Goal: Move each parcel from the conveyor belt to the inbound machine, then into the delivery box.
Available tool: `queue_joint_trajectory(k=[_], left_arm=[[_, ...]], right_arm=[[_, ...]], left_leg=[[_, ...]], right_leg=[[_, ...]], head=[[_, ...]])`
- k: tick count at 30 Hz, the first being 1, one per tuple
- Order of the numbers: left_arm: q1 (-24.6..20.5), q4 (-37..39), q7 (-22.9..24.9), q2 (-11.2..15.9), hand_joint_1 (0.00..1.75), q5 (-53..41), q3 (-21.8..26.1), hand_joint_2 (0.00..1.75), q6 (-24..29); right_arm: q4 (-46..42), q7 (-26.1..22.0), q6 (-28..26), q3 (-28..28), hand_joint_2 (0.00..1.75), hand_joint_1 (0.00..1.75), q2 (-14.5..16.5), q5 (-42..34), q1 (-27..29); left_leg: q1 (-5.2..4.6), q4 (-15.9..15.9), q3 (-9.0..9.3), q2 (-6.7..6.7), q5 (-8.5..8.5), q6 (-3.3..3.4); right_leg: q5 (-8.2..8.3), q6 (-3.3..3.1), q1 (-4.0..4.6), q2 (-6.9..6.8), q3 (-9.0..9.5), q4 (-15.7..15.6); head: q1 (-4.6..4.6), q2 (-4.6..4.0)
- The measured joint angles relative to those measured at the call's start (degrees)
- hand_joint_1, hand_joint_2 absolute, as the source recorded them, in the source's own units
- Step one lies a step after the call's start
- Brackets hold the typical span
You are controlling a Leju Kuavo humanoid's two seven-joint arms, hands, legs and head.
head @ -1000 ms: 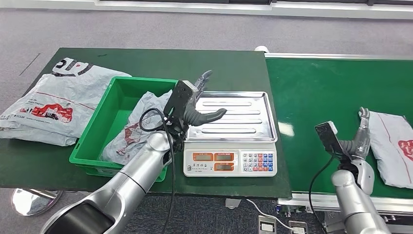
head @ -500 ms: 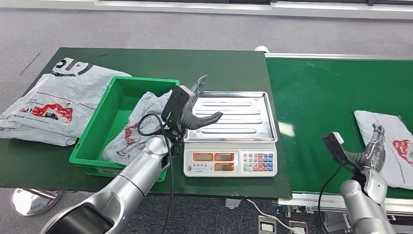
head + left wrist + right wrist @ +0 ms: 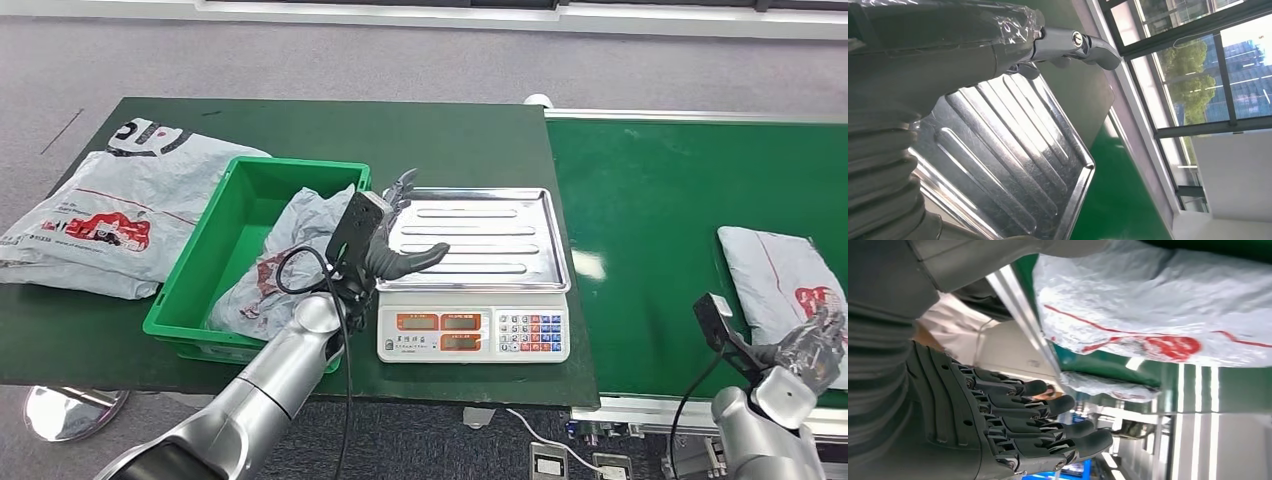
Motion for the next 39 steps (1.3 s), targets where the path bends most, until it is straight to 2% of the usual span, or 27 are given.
queue_joint_trajectory(k=[3,7,12,19,27,32,39], left_arm=[[0.5,-0.4,0.2,-0.5,0.0,-1.5,0.6,1.75,0.3],[1.6,-1.6,0.4,-1.0,0.0,-3.2,1.5,1.75,0.9],[2.8,-3.2,1.1,-1.8,0.0,-5.5,3.4,1.75,0.5],[3.3,-3.7,1.3,-2.7,0.0,-6.4,5.3,1.75,-0.3],[2.9,-3.4,1.5,-3.8,0.0,-7.0,5.9,1.75,-2.0],[2.3,-2.6,1.5,-4.2,0.0,-6.3,5.9,1.75,-2.6],[2.3,-2.3,1.1,-4.3,0.0,-6.4,6.0,1.75,-2.6]], right_arm=[[0.3,2.1,1.6,-2.4,1.75,0.0,0.2,3.1,-0.1],[1.1,1.8,3.3,-5.9,1.75,0.0,0.7,4.4,-0.5],[1.9,-2.3,4.8,-12.4,1.75,0.0,1.4,3.4,-0.6],[1.9,-5.3,6.1,-19.1,1.75,0.0,2.2,1.1,-0.1],[-0.3,-10.5,8.5,-25.8,1.75,0.0,3.4,-2.6,4.4],[-4.4,-12.3,10.9,-28.7,1.75,0.0,5.6,-2.1,5.8],[-8.7,-12.7,11.6,-29.5,1.75,0.0,8.1,-1.0,5.9]], left_leg=[[0.0,0.0,-0.01,-0.03,0.0,0.0],[0.0,0.0,0.0,0.0,-0.01,0.0],[0.0,0.0,-0.02,-0.05,-0.02,0.02],[0.0,0.0,0.0,-0.05,-0.04,0.05],[-0.01,0.0,-0.02,-0.1,-0.11,0.11],[-0.01,0.0,-0.01,-0.03,-0.13,0.12],[-0.01,0.0,-0.01,0.0,-0.11,0.12]], right_leg=[[0.0,0.0,0.0,-0.06,0.02,0.0],[-0.01,0.01,0.0,-0.02,0.01,0.0],[-0.03,0.04,0.0,-0.08,0.01,0.0],[-0.06,0.07,0.0,-0.08,0.01,0.0],[-0.08,0.09,-0.01,-0.12,0.03,0.0],[-0.1,0.08,0.0,-0.09,0.02,0.0],[-0.09,0.08,0.0,-0.07,0.05,0.0]], head=[[0.0,0.0],[0.0,0.0],[0.0,0.0],[0.0,0.0],[0.0,0.0],[0.01,0.0],[0.01,0.0]])
